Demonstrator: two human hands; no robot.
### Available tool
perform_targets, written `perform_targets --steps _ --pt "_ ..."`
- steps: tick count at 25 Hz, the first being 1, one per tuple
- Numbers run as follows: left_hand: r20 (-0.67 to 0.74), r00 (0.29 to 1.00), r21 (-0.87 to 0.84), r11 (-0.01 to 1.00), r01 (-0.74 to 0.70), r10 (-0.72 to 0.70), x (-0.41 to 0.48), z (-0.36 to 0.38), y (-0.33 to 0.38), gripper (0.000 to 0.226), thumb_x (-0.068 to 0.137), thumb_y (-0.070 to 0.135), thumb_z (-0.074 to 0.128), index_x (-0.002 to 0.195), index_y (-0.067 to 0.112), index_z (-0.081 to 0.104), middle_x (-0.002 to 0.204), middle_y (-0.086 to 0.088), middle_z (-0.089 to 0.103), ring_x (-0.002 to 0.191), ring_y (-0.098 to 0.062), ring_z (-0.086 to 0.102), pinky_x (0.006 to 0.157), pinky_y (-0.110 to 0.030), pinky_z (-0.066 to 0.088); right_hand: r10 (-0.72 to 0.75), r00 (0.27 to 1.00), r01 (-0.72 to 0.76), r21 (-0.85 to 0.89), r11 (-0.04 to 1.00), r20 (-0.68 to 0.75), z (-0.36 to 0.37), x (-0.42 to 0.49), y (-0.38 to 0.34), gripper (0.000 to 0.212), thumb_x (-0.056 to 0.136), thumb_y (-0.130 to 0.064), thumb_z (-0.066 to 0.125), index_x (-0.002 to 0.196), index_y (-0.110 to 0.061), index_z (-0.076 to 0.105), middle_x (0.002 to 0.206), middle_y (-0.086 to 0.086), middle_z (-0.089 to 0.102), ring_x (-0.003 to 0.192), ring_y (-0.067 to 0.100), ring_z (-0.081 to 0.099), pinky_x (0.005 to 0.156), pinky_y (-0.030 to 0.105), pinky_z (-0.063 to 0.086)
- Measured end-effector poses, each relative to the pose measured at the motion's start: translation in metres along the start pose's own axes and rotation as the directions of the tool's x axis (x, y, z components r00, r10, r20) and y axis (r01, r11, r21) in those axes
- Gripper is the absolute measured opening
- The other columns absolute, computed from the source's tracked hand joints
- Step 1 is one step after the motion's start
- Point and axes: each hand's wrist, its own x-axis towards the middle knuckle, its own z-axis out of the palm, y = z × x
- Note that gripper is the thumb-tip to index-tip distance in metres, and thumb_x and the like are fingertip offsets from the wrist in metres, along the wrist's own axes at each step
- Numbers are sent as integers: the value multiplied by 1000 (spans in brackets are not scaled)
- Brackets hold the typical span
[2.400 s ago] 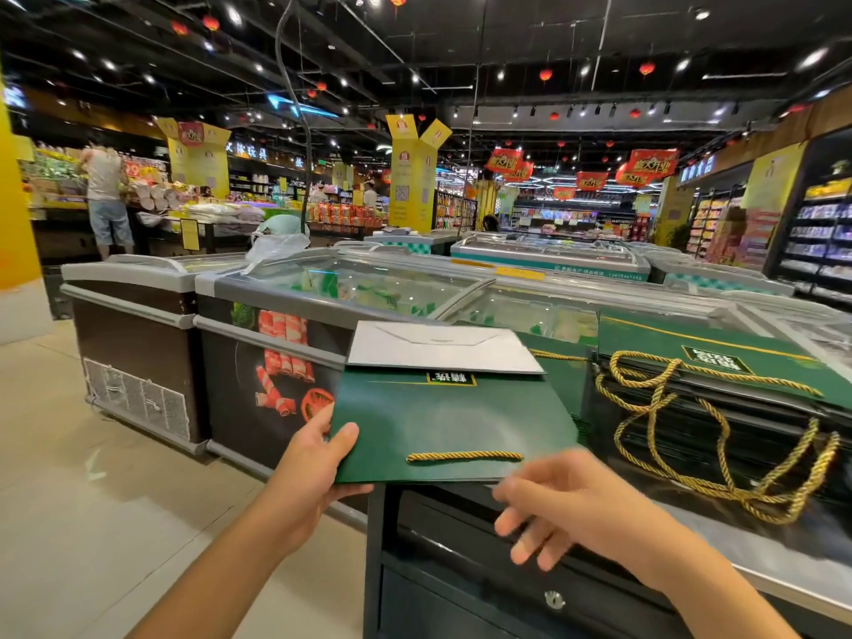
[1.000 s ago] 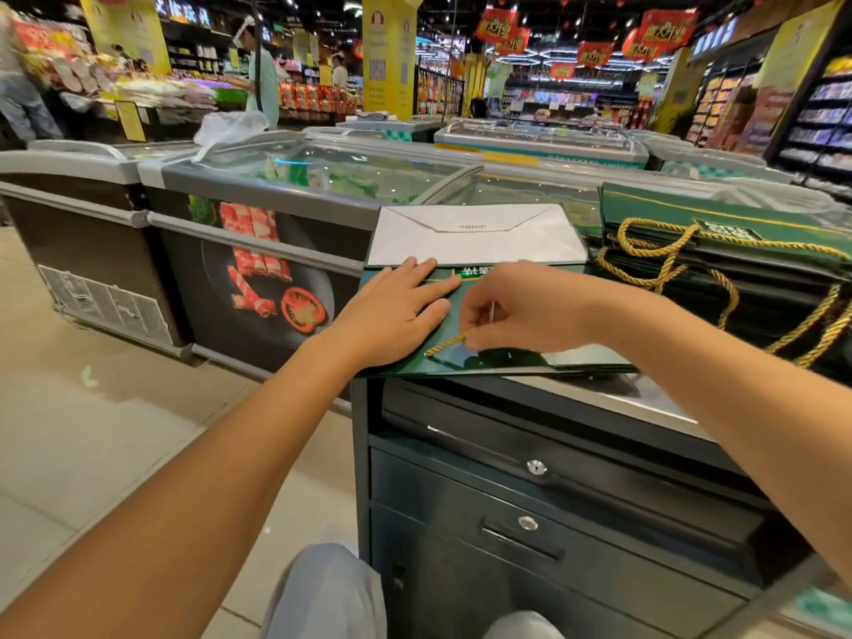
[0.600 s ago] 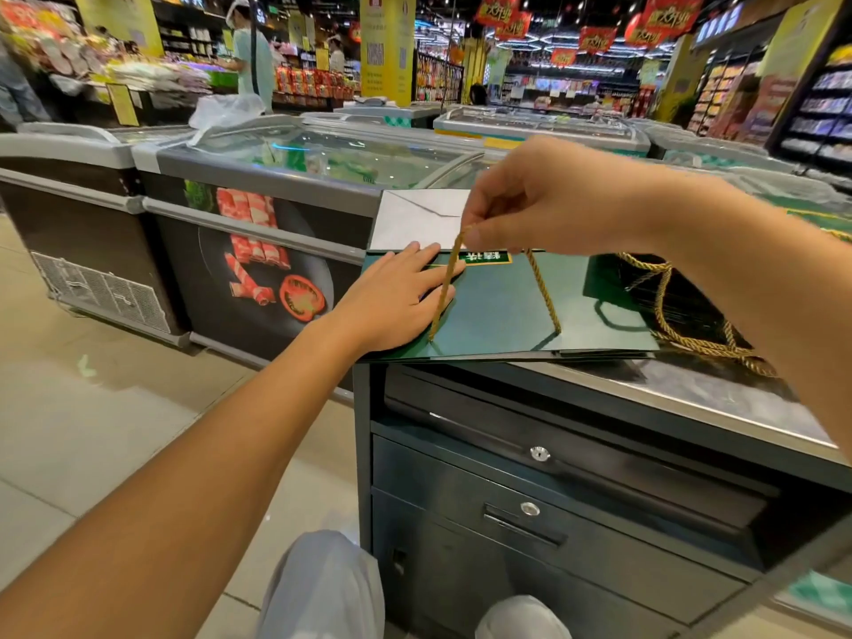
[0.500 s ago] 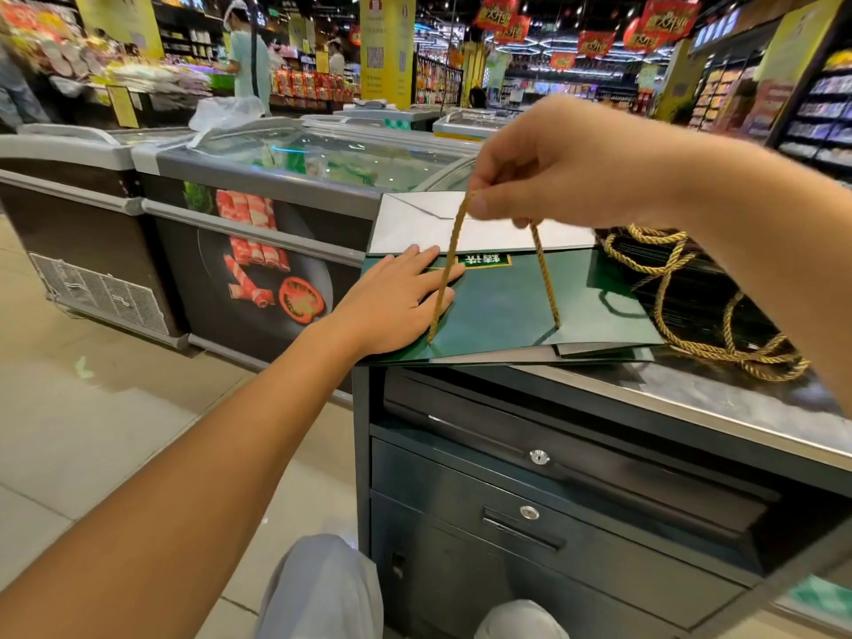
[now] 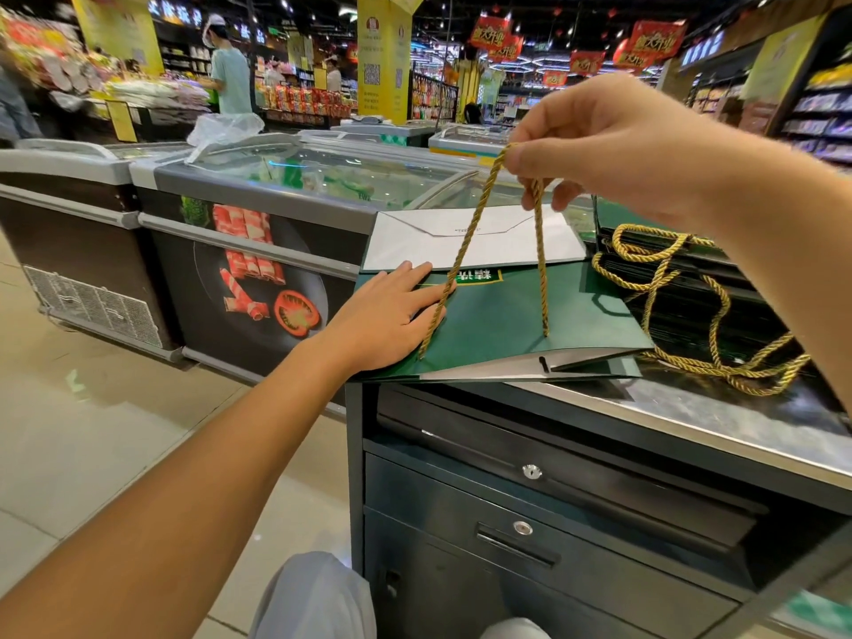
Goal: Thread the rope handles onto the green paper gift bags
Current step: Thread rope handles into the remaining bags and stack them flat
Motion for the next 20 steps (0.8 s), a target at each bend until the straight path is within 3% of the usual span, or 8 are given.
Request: perform_targets --steps 6,9,11,13,16,18,20 --pt "-10 1000 -32 999 14 -15 -3 -5 5 48 107 42 37 154 36 34 167 1 21 153 -23 17 124 -38 13 101 994 -100 34 994 -31 17 0 21 10 99 -16 62 96 -8 68 87 7 72 70 8 70 65 27 59" --pt "-108 992 -293 956 34 -69 -9 -11 7 42 101 33 58 142 23 56 152 -2 45 141 -18 38 112 -20 23 218 975 -211 118 970 -49 36 -4 41 11 100 -16 61 107 -9 66 93 9 72 76 12 72 69 32 61" --pt "-223 963 -386 921 57 -153 -12 -13 0 38 93 31 69 130 19 65 138 -2 55 131 -18 47 116 -31 31 295 954 -281 181 943 -53 52 -9 58 23 99 -18 63 121 -12 62 100 7 71 90 21 73 80 41 63" --pt "-272 917 -383 907 174 -291 -15 -15 -7 50 89 32 72 135 18 58 136 -5 53 130 -22 46 114 -45 35 325 945 -307 226 924 -44 66 -15 73 33 97 -20 66 129 -20 58 113 4 67 101 24 70 90 45 60" --pt "-194 777 -496 743 450 -599 -30 -17 -15 69 87 37 74 145 14 44 136 -9 48 125 -28 50 105 -43 44 302 953 -288 256 923 -18 80 -26 85 42 96 -20 67 136 -24 55 130 -1 59 117 15 61 100 35 52" --pt "-76 732 -714 550 434 -677 -43 -19 -16 51 90 32 73 132 10 56 114 -3 64 99 -16 68 81 -32 57 264 964 -251 218 943 -33 85 -30 88 39 95 -20 67 133 -26 57 130 -6 59 122 11 57 105 30 46" --pt "19 748 -835 400 377 -664 -53 -22 -13 17 94 20 70 110 13 68 94 3 72 69 -1 71 56 -17 54 220 973 -207 158 965 -67 89 -33 87 37 94 -23 67 130 -29 58 128 -12 59 122 7 55 106 31 46"
